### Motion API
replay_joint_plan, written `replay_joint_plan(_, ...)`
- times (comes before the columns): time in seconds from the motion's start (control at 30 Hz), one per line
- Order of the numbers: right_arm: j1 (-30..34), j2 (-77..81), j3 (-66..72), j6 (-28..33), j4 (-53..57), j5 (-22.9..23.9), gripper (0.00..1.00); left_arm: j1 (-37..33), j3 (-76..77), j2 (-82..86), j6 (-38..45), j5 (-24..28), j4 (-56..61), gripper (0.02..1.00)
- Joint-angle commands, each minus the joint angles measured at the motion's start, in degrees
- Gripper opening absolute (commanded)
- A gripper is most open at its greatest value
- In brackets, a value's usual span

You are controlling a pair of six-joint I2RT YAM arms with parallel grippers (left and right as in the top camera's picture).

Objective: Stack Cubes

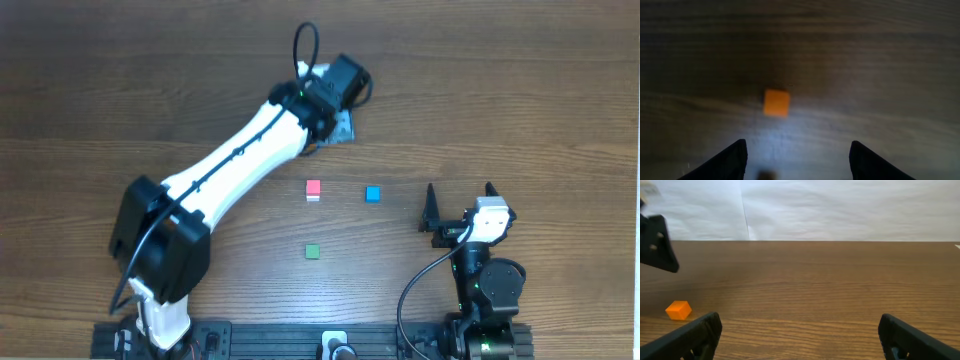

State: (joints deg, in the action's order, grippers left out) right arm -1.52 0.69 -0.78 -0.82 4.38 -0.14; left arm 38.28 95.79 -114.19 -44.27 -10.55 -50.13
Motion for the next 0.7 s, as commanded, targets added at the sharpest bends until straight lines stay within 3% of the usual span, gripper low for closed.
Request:
replay_joint_plan(0.03,0.3,-0.4,0.5,0.5,-0.1,-0.7,0.991,-1.8,1.5,-7.2,2.1,-0.4,-0.3,0.66)
replay_joint_plan(0.7,0.3,-0.4,0.5,0.5,-0.1,-0.7,0.993,-2.9,1.5,-12.3,3.1,1.5,1.3,0.586)
